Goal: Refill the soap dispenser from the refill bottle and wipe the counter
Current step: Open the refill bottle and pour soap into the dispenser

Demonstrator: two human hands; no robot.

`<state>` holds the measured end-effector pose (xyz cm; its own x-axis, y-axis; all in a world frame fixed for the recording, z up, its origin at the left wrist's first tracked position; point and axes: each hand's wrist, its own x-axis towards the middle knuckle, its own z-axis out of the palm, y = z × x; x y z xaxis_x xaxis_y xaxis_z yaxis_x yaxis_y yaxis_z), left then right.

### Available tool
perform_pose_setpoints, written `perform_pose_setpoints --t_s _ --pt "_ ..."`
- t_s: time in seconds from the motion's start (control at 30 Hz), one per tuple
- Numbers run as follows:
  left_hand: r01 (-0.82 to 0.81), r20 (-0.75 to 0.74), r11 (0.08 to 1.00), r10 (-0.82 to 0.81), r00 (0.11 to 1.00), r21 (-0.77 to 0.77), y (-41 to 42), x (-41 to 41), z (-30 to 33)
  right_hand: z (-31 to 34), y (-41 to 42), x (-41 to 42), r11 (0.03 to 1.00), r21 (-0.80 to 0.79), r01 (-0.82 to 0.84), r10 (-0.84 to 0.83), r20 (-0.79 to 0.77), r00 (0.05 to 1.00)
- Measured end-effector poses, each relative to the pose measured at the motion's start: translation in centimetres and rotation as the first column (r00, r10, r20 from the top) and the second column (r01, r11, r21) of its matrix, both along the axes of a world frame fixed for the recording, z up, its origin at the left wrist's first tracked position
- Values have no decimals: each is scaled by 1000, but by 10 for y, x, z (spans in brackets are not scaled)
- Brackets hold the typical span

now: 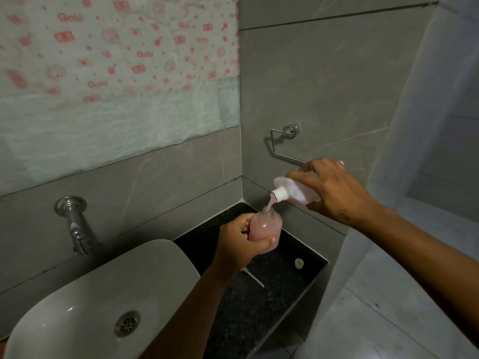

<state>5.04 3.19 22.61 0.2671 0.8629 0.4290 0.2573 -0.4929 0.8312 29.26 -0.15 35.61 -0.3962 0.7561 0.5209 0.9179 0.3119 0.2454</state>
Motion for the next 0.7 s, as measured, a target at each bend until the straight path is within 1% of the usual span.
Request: perform_pose_setpoints --t_s 0.27,0.7 --pt "-1 -15 1000 1 1000 18 1 0 -1 0 0 1 1000 20 -7 7 6 1000" --pt "1 19 1000 -1 1000 -17 3 2 -6 2 0 3 1000 11 -8 8 -6 1000"
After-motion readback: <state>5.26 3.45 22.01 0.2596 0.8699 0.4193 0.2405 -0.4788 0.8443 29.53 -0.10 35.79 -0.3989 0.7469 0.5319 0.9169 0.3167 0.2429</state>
